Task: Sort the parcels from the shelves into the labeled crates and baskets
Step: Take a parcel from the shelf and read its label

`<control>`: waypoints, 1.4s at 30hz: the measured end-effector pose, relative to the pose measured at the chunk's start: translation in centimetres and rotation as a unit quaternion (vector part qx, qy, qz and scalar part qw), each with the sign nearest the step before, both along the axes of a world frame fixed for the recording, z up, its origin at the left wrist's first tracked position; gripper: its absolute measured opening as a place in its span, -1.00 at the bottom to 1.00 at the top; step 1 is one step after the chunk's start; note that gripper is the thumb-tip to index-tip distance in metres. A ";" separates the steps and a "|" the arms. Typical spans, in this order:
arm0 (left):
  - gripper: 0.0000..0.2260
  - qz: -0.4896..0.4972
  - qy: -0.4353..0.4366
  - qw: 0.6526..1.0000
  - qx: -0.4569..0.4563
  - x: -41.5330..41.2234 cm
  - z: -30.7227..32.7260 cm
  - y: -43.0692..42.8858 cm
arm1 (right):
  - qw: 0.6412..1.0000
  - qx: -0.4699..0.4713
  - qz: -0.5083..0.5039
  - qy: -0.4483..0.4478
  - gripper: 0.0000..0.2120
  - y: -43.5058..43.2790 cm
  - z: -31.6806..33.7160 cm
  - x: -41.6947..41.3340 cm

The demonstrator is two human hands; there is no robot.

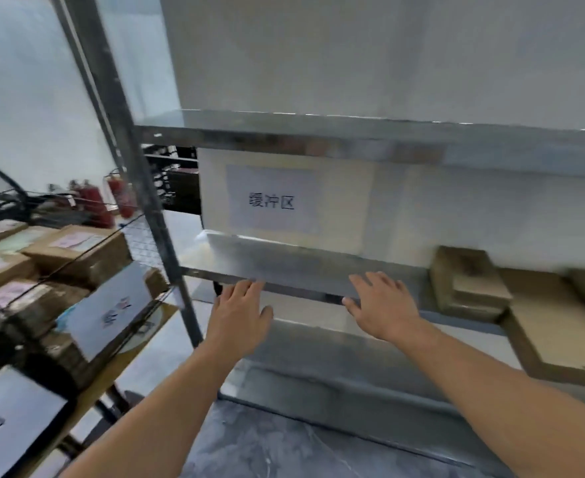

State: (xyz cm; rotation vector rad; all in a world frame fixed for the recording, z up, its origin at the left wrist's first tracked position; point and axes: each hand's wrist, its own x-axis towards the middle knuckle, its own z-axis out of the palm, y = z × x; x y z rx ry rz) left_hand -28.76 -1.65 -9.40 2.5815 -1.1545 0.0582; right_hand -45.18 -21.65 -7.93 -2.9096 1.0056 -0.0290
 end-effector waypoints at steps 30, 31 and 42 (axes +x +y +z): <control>-0.55 -0.279 0.069 0.957 0.042 -14.5 -4.4 -37.4 | 0.971 0.060 -0.233 -0.003 -0.59 -23.8 -4.5 -16.9; -0.55 -0.283 0.073 0.955 0.045 -14.3 -4.9 -38.2 | 0.967 0.068 -0.245 -0.004 -0.60 -24.4 -4.7 -16.6; -0.64 -0.283 0.266 0.919 -0.071 -13.6 -8.4 -40.2 | 0.928 0.217 -0.262 -0.152 -0.29 -28.0 -6.6 -14.3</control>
